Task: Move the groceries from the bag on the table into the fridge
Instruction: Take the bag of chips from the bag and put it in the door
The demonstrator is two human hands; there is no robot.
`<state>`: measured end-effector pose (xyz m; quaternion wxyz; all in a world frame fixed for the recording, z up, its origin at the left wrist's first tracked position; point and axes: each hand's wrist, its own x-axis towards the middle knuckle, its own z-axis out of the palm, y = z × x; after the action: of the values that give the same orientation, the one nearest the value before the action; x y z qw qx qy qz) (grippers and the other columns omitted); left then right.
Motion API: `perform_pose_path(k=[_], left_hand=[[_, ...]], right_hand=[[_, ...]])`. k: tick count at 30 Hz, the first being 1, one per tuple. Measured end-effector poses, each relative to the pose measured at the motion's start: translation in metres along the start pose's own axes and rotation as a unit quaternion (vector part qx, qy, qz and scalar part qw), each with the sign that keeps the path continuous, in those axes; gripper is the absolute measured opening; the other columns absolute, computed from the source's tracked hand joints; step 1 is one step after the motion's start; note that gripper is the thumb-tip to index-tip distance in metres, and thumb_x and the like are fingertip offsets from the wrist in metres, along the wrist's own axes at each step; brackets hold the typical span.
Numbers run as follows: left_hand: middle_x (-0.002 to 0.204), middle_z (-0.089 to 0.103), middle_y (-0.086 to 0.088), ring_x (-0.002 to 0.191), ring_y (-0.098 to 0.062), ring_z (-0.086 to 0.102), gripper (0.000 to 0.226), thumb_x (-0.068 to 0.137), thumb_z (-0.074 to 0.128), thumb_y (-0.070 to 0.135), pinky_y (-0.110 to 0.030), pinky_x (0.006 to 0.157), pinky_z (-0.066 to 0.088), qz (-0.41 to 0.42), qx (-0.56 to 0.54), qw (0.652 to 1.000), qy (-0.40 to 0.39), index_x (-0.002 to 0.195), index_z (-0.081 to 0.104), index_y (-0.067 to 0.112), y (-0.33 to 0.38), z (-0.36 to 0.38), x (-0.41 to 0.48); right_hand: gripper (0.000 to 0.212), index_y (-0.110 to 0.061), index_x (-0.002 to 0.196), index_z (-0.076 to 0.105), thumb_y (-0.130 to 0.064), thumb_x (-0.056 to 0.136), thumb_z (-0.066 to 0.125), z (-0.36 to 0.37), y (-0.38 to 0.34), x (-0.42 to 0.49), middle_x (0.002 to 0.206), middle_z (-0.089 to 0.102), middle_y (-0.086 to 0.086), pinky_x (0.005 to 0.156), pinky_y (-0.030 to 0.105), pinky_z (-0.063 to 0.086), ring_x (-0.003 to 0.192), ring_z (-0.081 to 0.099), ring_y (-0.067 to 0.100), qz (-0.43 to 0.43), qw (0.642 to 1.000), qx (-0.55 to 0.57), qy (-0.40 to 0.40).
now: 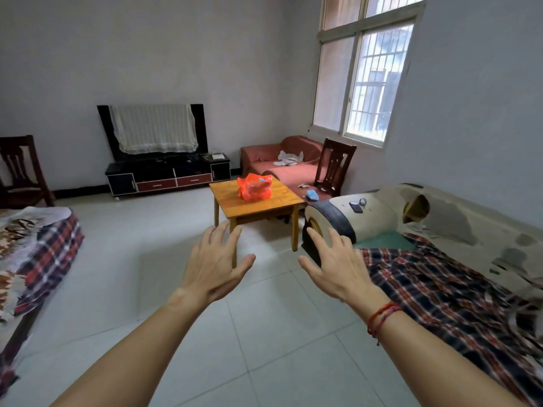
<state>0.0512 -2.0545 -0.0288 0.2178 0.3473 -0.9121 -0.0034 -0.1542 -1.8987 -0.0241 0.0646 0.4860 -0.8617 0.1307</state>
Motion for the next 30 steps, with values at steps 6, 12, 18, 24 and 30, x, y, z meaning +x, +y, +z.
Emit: perform_pose_path(k=[6,12,18,24,30], left_hand=[[0.155,0.035,-0.010,0.140,-0.031,0.030,0.083,0.084,0.022,0.069,-0.045,0.105,0.039,-0.008,0.012,1.000,-0.004,0.149,0.038,0.020,-0.002,0.036,0.083],[0.148,0.043,-0.011,0.133,-0.033,0.039,0.080,0.086,0.028,0.066,-0.046,0.099,0.043,0.001,0.011,1.000,-0.008,0.145,0.046,0.016,-0.020,0.091,0.167],[0.154,0.036,-0.010,0.140,-0.034,0.031,0.081,0.086,0.024,0.069,-0.047,0.107,0.037,-0.013,0.007,0.999,-0.032,0.150,0.038,0.021,-0.066,0.158,0.273],[0.152,0.037,-0.010,0.137,-0.032,0.032,0.079,0.086,0.023,0.069,-0.047,0.102,0.041,-0.001,0.013,0.999,-0.050,0.147,0.040,0.021,-0.104,0.205,0.389],[0.158,0.031,-0.010,0.143,-0.032,0.027,0.083,0.085,0.017,0.071,-0.048,0.108,0.036,-0.008,0.011,0.998,-0.062,0.151,0.034,0.023,-0.130,0.240,0.485]], right_hand=[[0.068,-0.038,0.155,0.024,-0.066,0.095,0.039,0.017,0.031,0.092,0.155,0.034,0.008,0.100,0.046,0.039,0.135,0.038,0.032,-0.013,1.000,0.006,0.013],[0.068,-0.038,0.154,0.023,-0.065,0.094,0.039,0.054,0.055,0.186,0.154,0.034,0.009,0.103,0.050,0.039,0.137,0.037,0.033,-0.012,1.000,0.006,-0.001],[0.068,-0.038,0.155,0.023,-0.065,0.095,0.040,0.101,0.060,0.306,0.158,0.031,0.008,0.105,0.051,0.039,0.138,0.037,0.033,-0.024,1.000,0.006,-0.017],[0.069,-0.039,0.156,0.022,-0.065,0.094,0.041,0.138,0.068,0.429,0.159,0.030,0.009,0.105,0.051,0.038,0.138,0.036,0.034,-0.013,0.999,-0.011,-0.033],[0.069,-0.037,0.155,0.023,-0.066,0.095,0.038,0.163,0.077,0.538,0.155,0.035,0.011,0.105,0.052,0.037,0.139,0.036,0.034,-0.016,0.999,-0.027,-0.031]])
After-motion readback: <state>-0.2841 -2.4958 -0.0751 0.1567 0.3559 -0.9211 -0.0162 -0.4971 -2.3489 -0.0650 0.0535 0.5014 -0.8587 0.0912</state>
